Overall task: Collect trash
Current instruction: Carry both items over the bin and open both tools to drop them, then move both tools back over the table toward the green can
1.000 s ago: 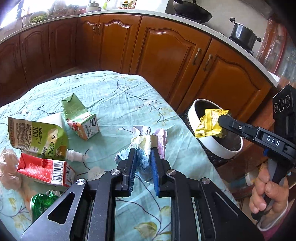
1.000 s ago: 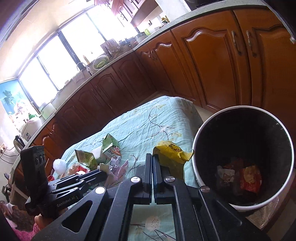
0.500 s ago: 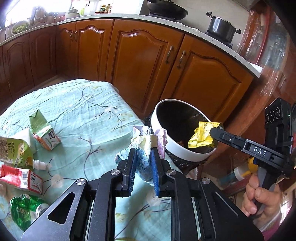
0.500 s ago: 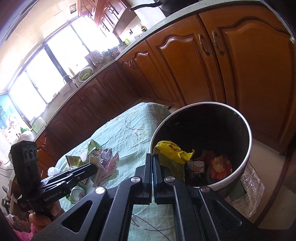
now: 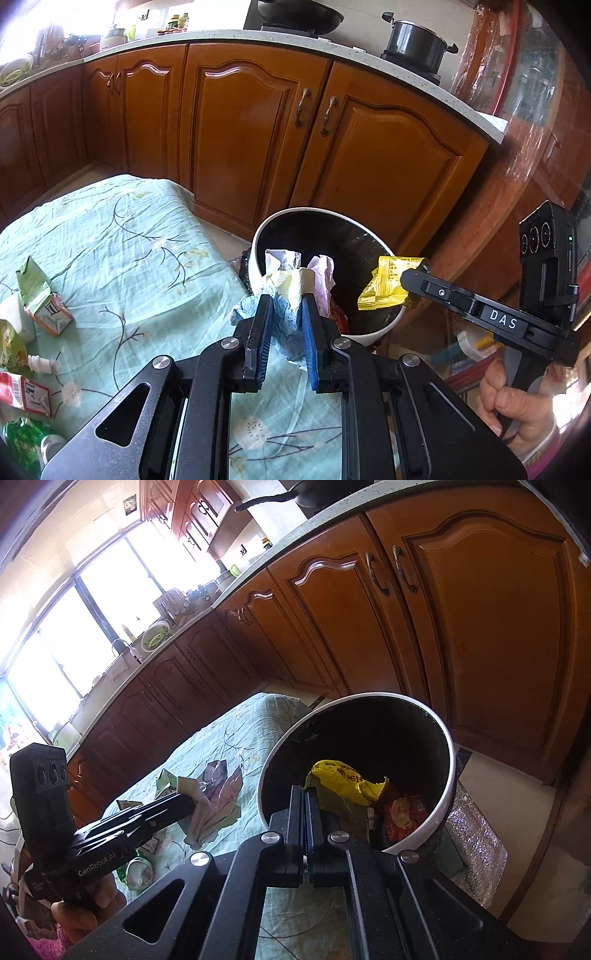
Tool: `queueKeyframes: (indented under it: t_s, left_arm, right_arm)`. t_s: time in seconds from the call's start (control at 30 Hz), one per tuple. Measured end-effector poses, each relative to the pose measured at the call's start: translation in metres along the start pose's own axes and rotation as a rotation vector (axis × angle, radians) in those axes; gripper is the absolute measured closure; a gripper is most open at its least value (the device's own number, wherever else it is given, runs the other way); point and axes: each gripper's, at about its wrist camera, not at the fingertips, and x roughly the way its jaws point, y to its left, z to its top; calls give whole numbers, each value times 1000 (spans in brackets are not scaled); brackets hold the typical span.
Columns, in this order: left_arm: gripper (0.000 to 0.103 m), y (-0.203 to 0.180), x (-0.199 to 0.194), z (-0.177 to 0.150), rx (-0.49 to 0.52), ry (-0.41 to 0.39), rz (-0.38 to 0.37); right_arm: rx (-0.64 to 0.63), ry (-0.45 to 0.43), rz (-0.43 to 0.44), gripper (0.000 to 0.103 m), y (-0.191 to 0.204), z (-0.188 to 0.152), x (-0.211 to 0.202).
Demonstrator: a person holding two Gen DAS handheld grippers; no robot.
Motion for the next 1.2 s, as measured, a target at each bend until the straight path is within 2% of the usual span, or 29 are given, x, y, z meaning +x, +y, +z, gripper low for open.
queueKeyframes:
  t_s: [0.33,0.73,0.77,0.83,0.87,0.93,1.0,1.13,1.2]
  left_arm:
    - [89,-14,24,18,30,14,-8]
    - [88,-26,63,39,74,62,3]
    - [87,-27,66,39,75,69,3]
    - [81,-27,72,39,78,95,4]
    - [73,-27,73,37,76,99,10]
    - [67,-26,71,35,78,90,15]
    - [61,-25,69,33,71,85,19]
    - [60,-15,57,25,32,75,18]
    - [57,-8,48,19,7,63,20]
  right_arm:
    - [-18,18,-25,102,-6,13,15]
    - [-65,110,-86,101,-11,31,44]
    - [-69,117,-90,97,-11,32,45]
    - [-69,122,-99,96,-14,33,46]
    - [-64,128,-99,95,-15,32,47]
    - [-48,130,-96,87,-20,32,45]
    - [-35,119,-92,71,-22,32,43]
    - [-17,80,-82,59,-19,26,34]
    - [-11,53,-79,40,-16,19,28]
